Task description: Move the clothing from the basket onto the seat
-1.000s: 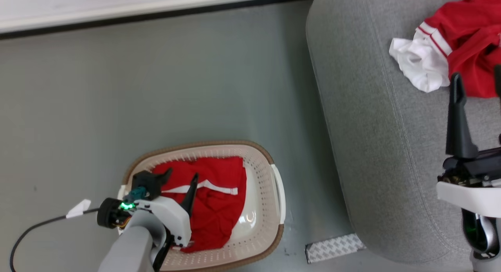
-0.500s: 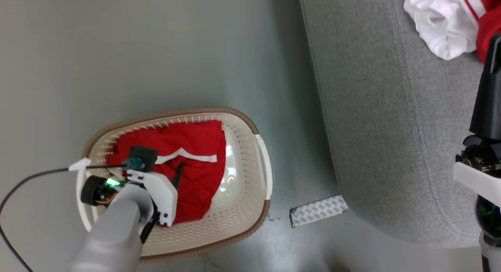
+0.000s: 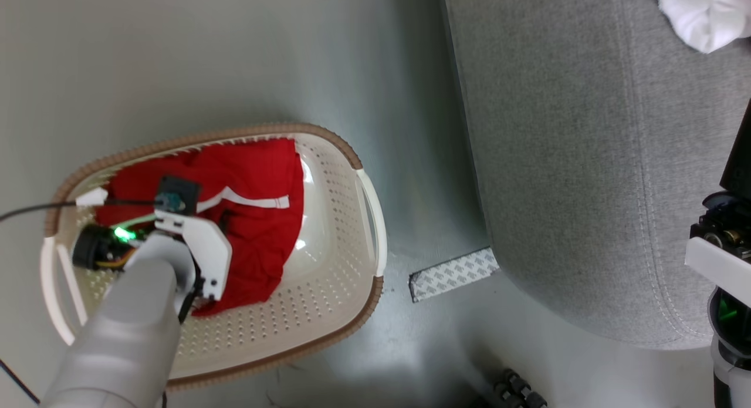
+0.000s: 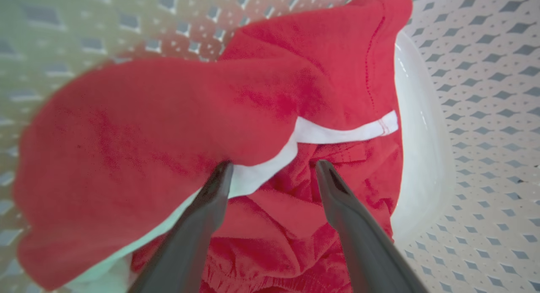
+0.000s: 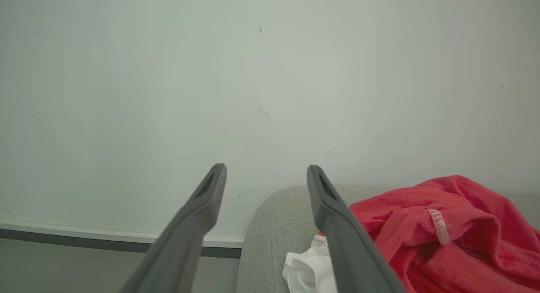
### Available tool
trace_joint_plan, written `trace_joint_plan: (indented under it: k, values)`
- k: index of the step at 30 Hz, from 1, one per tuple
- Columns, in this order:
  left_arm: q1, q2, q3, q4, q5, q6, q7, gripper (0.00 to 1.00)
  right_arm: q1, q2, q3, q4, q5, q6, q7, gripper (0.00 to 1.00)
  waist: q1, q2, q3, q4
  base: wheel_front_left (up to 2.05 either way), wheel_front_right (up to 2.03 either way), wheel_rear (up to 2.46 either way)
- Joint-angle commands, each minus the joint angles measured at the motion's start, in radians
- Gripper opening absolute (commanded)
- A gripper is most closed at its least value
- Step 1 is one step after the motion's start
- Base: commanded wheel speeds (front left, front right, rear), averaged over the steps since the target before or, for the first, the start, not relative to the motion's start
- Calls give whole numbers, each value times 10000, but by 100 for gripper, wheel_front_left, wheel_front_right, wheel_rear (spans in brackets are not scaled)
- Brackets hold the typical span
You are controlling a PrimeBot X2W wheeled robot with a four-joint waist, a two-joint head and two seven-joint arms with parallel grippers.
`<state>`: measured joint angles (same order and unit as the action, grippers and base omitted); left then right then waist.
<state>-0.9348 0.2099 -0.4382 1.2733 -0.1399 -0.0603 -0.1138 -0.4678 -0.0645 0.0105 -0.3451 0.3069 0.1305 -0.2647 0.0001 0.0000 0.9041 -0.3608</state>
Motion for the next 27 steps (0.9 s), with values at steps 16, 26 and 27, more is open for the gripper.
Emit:
trace_joint_plan:
  k: [16,26,27]
  values:
    - [-477,357,-713,157,357,-294,1398,100,-308,156,327,-334,285,6,9,100,-1,0,846,-20,4,4,4]
    - [-462,615,-1259,193,360,-646,1826,0,-284,157,375,-407,97,6,7,100,-1,0,950,137,4,4,4]
    - [-490,627,-1295,190,340,-658,1788,0,-296,157,379,-403,80,6,7,100,-1,0,949,139,0,0,0]
